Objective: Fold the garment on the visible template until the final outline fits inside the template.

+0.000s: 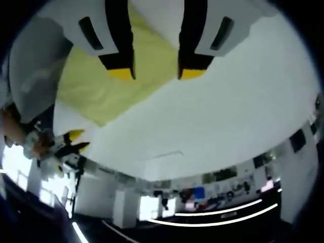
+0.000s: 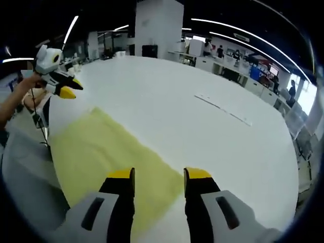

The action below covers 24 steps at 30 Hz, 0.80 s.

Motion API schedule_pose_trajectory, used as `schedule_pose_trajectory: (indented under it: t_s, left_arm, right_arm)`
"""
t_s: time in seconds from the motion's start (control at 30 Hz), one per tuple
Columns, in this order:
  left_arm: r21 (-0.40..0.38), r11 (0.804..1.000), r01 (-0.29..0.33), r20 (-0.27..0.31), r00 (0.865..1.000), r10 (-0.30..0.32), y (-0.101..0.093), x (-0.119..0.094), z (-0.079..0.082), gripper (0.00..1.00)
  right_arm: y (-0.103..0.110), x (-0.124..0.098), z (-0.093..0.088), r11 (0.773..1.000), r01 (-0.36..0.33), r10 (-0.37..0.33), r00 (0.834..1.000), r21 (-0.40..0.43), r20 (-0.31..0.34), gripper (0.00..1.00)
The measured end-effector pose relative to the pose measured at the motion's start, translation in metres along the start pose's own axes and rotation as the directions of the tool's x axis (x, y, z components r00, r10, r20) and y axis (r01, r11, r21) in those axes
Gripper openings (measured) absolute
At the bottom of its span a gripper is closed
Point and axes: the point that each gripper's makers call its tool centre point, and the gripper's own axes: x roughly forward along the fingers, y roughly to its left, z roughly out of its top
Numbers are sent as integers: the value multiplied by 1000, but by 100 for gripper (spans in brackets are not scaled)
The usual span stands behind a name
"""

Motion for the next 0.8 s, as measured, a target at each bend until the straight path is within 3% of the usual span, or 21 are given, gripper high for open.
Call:
schedule_pose_trajectory:
  t_s: [0.13, 0.53, 0.8]
  left_arm:
    - [4, 1000, 30, 17, 999, -30, -7, -7, 3, 36]
    - [85, 992, 94, 4, 996, -95, -35, -25, 0, 45]
    - [105, 986, 126, 27, 991, -130, -45, -39, 8, 51]
  right_arm:
    - [9, -5, 5, 999, -41, 41, 999, 29, 19, 43]
    - [34, -26, 1, 995, -81, 81, 997, -57, -3, 56]
    - [47, -36, -5, 989, -98, 95, 995, -113, -29, 63]
